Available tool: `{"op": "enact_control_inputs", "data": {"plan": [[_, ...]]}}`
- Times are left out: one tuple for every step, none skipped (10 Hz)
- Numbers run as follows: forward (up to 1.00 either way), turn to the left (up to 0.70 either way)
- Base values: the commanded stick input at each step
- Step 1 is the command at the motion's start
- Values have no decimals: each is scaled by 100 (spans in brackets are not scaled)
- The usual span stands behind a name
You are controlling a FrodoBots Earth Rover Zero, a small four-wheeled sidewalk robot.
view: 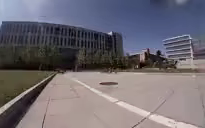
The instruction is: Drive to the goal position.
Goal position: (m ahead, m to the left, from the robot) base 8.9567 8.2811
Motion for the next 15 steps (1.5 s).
{"op": "enact_control_inputs", "data": {"plan": [[70,0],[70,0],[70,0],[70,0],[70,0],[70,0],[70,0],[70,1],[70,9],[70,16],[70,24],[70,31],[70,35],[70,31],[70,27]]}}
